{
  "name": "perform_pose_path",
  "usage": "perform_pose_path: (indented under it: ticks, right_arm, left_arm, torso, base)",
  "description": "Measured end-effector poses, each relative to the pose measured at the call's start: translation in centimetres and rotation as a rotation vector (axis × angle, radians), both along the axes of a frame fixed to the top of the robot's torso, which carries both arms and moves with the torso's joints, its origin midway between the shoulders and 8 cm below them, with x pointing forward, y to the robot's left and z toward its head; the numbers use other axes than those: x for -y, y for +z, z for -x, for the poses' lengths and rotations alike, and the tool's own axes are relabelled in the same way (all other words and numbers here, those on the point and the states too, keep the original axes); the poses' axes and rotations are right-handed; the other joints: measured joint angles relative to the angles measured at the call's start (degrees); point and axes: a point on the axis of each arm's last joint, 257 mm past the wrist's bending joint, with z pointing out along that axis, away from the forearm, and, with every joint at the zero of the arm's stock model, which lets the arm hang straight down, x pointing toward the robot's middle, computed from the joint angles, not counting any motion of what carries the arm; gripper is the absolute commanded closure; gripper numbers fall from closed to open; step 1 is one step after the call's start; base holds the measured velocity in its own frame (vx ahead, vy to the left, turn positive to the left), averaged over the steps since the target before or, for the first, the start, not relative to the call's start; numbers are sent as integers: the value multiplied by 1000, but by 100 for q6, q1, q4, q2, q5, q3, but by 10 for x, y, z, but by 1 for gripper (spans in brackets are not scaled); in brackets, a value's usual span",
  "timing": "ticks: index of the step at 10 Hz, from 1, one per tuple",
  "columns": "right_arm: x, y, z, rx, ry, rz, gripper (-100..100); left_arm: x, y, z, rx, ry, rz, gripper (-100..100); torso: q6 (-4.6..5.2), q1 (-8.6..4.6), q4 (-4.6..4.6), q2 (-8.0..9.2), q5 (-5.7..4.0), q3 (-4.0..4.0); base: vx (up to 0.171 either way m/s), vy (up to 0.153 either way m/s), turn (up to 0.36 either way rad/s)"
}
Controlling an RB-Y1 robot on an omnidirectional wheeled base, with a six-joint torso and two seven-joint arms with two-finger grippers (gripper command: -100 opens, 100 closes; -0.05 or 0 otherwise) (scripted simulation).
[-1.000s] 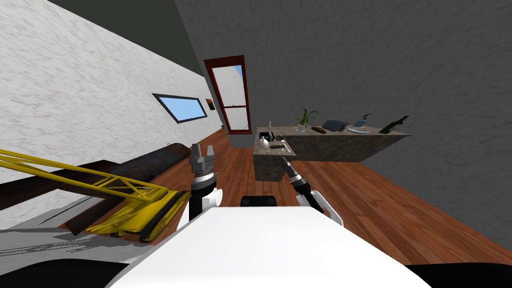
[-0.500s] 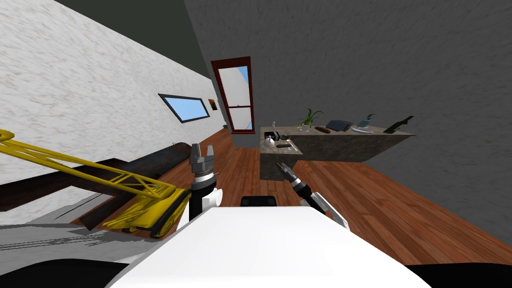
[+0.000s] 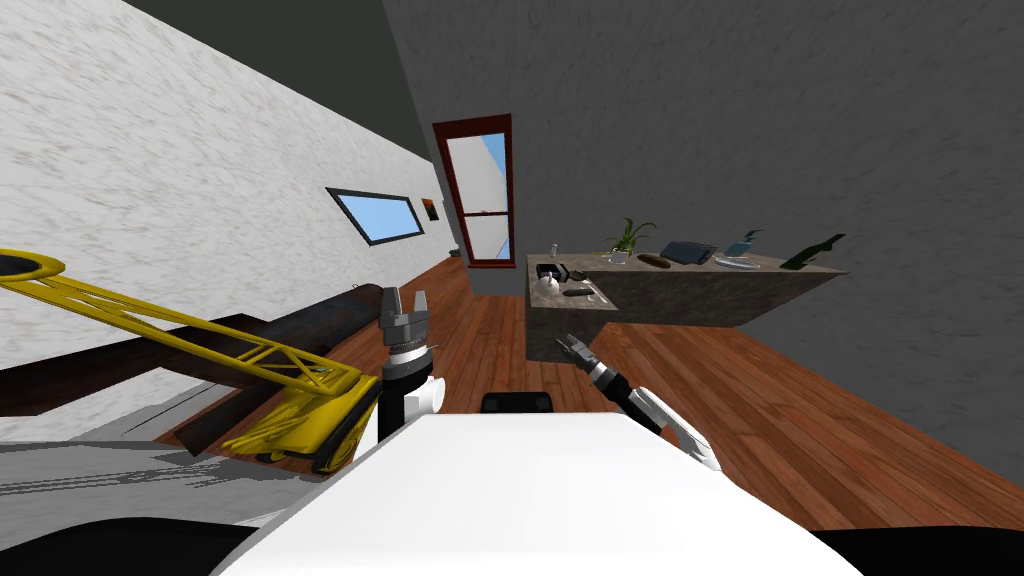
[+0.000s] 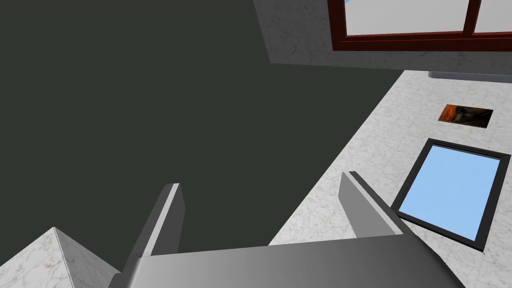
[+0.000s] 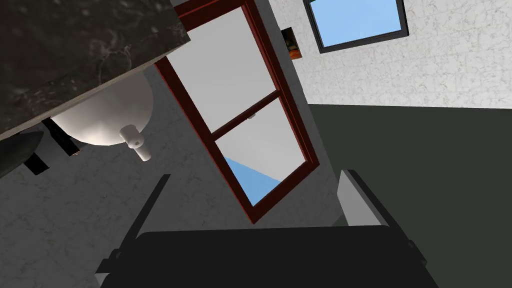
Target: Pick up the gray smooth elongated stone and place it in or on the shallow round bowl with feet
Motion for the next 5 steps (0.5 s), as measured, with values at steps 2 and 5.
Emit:
perform_pose_path:
  ticks: [2,5]
  right_arm:
    - [16,-22,5,-29,27,106,-100]
    - [46,-61,17,-79,64,277,-100]
  left_arm:
    - [0,0,0,0,0,0,0]
    - [0,0,0,0,0,0,0]
  torso:
    - [-1,0,0,-1,0,-1]
    - [-1,6,-2,-12,1,-6]
  base:
    - [25,140,41]
    - [49,134,36]
